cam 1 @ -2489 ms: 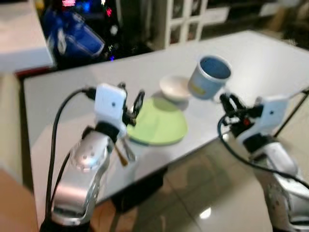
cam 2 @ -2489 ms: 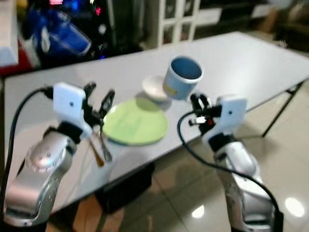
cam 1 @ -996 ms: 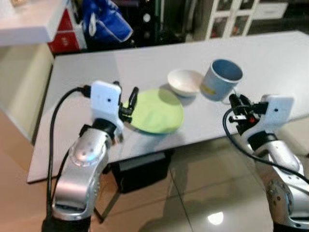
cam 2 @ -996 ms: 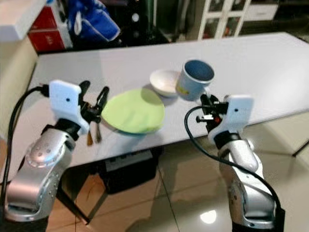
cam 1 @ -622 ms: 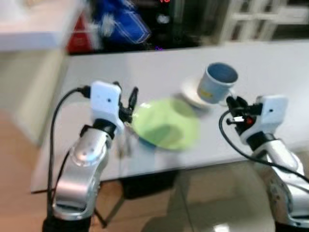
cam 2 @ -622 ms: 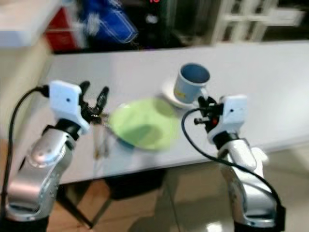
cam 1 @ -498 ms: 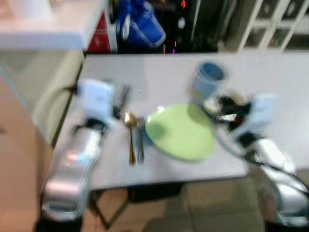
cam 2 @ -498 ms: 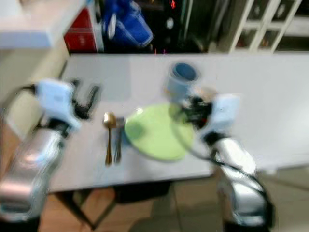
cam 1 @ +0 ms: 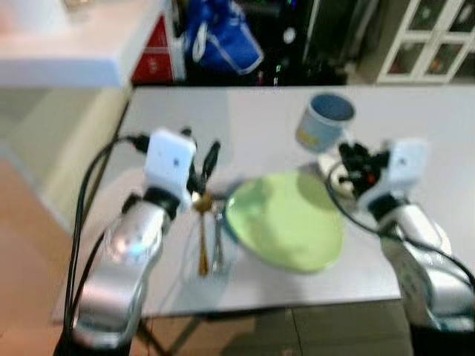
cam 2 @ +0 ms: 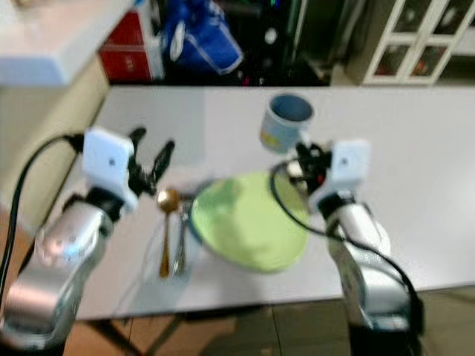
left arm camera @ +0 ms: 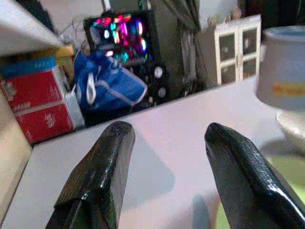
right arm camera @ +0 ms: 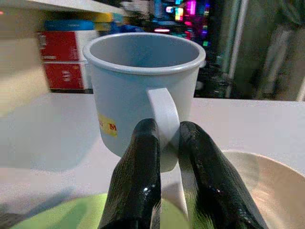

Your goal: Setting the table

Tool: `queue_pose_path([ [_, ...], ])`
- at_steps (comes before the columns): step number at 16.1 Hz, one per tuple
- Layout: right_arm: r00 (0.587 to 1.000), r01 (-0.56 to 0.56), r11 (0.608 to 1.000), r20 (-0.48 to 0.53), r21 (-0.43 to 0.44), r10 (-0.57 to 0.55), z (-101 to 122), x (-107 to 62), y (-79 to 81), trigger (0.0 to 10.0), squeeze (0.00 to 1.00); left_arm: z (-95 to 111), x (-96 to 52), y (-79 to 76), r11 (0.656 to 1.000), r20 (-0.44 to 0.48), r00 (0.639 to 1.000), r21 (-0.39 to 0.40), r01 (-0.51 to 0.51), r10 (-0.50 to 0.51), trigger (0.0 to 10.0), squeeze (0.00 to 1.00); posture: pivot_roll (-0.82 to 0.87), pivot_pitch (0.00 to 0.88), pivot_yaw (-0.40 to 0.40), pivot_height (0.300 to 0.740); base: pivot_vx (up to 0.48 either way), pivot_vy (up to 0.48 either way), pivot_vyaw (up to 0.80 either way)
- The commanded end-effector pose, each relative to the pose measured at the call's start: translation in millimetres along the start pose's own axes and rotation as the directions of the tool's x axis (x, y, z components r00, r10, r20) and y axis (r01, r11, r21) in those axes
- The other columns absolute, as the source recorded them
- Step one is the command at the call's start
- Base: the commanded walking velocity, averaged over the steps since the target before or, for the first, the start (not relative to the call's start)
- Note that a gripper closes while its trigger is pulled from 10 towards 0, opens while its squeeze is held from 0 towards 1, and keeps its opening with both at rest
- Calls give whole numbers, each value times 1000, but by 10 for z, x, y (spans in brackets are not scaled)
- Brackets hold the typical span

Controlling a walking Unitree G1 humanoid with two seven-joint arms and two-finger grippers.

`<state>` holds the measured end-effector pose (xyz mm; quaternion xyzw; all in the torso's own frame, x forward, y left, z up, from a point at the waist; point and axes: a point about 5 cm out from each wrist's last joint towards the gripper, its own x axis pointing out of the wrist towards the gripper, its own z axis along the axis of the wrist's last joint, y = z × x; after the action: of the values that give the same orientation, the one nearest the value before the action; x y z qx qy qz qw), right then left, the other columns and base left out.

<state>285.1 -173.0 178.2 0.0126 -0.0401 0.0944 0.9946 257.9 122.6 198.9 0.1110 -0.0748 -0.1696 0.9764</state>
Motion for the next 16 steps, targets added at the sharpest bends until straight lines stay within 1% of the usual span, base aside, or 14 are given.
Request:
queue_pose_path([
  [1,1000,11,1000,-10,-12,-12,-52,19,-42,10000,0,29,-32,-66,999,3,999,14,38,-38,10000,0,50,45,0,740,0,0,0],
  [3,1000,13,1000,-9,0,-13,-109,102,-91,10000,0,10,-90,-98,998,-20,998,35,61,-60,10000,0,63,68,-3,740,0,0,0],
  [5,1000,11,1000,-18,5,-11,-155,161,-113,10000,0,10,-78,-79,998,-26,998,32,62,-61,10000,0,64,66,-3,740,0,0,0],
  [6,1000,5,1000,-14,0,-5,-182,240,-121,10000,0,40,-41,-19,998,-16,999,37,42,-42,10000,0,65,70,-12,740,0,0,0],
  [8,1000,-3,1000,5,5,3,-197,349,-133,10000,0,70,-10,44,998,-1,1000,58,13,-13,10000,0,72,71,-22,740,0,0,0],
  [10,1000,-19,1000,17,23,19,-219,579,-138,10000,0,111,-2,81,999,12,1000,53,11,-12,10000,0,88,64,-33,740,0,0,0],
  [11,1000,-20,999,2,30,20,-245,699,-127,10000,0,114,-16,71,999,13,1000,36,22,-22,10000,0,95,59,-40,740,0,0,0],
  [12,1000,-15,999,-22,30,16,-272,784,-118,10000,0,112,-31,48,999,12,999,21,38,-38,10000,0,103,57,-47,740,0,0,0],
  [14,998,5,998,-63,63,-1,-325,884,-111,10000,0,115,-64,-8,997,16,997,2,76,-76,10000,0,120,57,-58,740,0,0,0],
  [15,997,1,998,-77,62,4,-340,911,-96,10000,0,113,-78,-28,996,14,996,-5,92,-92,10000,0,129,60,-63,740,0,0,0],
  [16,993,-24,999,-112,38,28,-383,980,-52,10000,0,109,-138,-83,990,4,990,-13,142,-142,10000,0,149,63,-78,740,0,0,0],
])
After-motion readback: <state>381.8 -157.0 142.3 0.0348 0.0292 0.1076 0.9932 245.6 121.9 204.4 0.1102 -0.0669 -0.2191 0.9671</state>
